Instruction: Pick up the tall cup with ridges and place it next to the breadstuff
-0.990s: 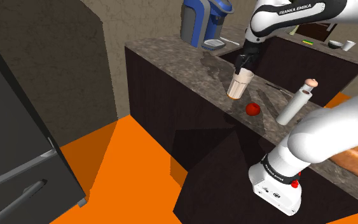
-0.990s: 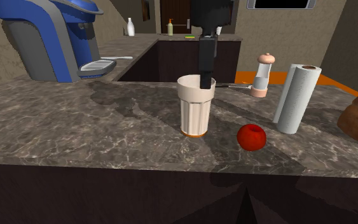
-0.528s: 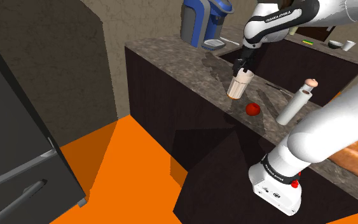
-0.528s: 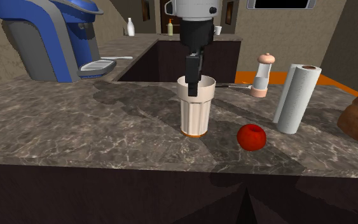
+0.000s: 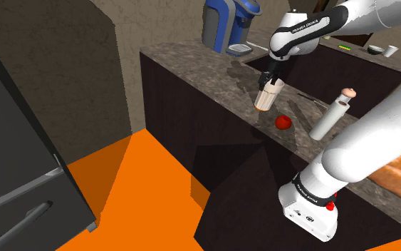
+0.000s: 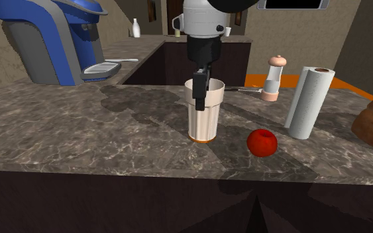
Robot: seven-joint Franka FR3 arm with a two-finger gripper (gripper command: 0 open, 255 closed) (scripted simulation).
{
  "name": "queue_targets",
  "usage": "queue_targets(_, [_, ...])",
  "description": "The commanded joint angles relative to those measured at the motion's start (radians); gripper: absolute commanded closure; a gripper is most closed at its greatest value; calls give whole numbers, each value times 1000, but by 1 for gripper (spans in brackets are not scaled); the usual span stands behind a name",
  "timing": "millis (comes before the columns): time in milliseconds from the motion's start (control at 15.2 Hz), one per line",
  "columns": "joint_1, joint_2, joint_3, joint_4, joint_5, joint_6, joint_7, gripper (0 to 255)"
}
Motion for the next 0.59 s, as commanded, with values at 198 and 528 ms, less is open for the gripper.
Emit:
queue_targets(198, [0,1,0,0,0,1,0,0])
queue_targets(528, [0,1,0,0,0,1,0,255])
